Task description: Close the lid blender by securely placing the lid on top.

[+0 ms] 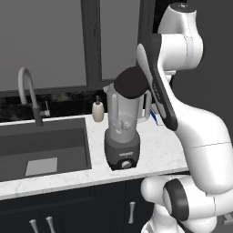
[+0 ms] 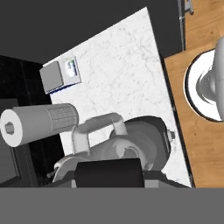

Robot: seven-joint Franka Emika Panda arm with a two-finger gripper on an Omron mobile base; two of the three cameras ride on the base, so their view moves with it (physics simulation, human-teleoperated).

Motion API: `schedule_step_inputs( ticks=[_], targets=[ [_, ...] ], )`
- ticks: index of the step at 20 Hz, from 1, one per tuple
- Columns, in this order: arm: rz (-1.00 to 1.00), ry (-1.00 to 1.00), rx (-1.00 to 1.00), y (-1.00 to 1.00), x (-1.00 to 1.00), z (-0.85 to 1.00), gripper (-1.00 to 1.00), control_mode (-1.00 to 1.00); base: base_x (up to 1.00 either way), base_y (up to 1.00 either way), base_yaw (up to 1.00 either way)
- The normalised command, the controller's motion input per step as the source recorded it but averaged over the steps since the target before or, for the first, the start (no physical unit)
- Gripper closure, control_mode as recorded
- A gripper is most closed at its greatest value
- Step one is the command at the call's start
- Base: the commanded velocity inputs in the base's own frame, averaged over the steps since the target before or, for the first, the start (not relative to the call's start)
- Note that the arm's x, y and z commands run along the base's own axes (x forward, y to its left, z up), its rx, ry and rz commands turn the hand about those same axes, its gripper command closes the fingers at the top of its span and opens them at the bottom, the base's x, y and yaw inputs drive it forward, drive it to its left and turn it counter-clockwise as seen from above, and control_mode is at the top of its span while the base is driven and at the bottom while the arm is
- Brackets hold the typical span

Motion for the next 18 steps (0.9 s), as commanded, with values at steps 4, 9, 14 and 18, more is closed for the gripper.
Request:
schedule_step_inputs(
  ticks=[4, 9, 14, 18],
  targets=[
    [0.0, -0.01, 0.04, 0.0, 0.25, 0.0, 1.0, -1.0, 0.0, 0.0, 0.0],
    [0.0, 0.0, 0.01, 0.0, 0.11, -0.06, 1.0, -1.0, 0.0, 0.0, 0.0],
    [0.0, 0.0, 0.01, 0.0, 0.14, -0.07, 1.0, -1.0, 0.0, 0.0, 0.0],
    [0.0, 0.0, 0.0, 0.0, 0.25, -0.08, 1.0, -1.0, 0.0, 0.0, 0.0]
  ],
)
